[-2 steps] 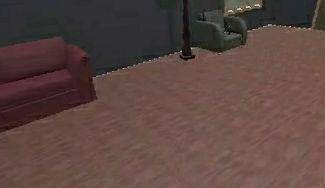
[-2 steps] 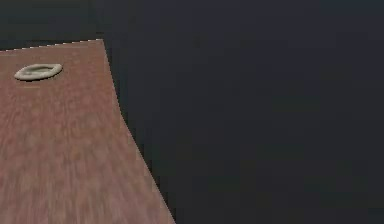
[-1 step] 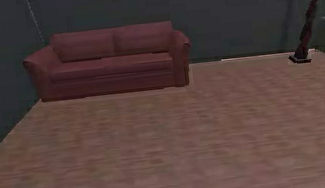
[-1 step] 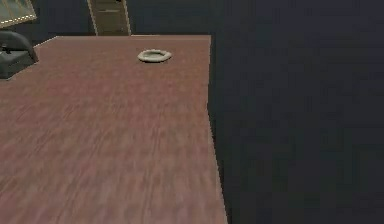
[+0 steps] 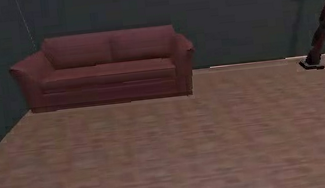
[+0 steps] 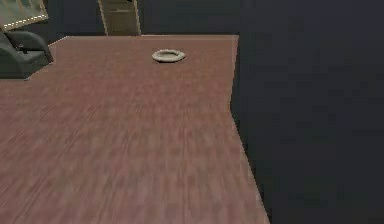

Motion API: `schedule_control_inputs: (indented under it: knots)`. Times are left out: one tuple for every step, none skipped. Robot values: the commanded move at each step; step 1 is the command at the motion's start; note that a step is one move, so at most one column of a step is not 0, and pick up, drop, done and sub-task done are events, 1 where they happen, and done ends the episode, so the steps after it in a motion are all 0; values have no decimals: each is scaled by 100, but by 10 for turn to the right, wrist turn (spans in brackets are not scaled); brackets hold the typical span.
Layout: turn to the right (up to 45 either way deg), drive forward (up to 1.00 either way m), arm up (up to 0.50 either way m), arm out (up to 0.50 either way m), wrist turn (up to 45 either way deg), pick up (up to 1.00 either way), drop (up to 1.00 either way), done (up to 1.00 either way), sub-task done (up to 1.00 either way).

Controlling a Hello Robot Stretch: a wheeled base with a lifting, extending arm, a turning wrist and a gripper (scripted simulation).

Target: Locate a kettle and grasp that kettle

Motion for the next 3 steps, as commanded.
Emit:
schedule_control_inputs:
  knots:
    - [-450, 0, 0, 0, 0, 0, 0, 0, 0]
    - [-450, 0, 0, 0, 0, 0, 0, 0, 0]
    - [0, 40, 0, 0, 0, 0, 0, 0, 0]
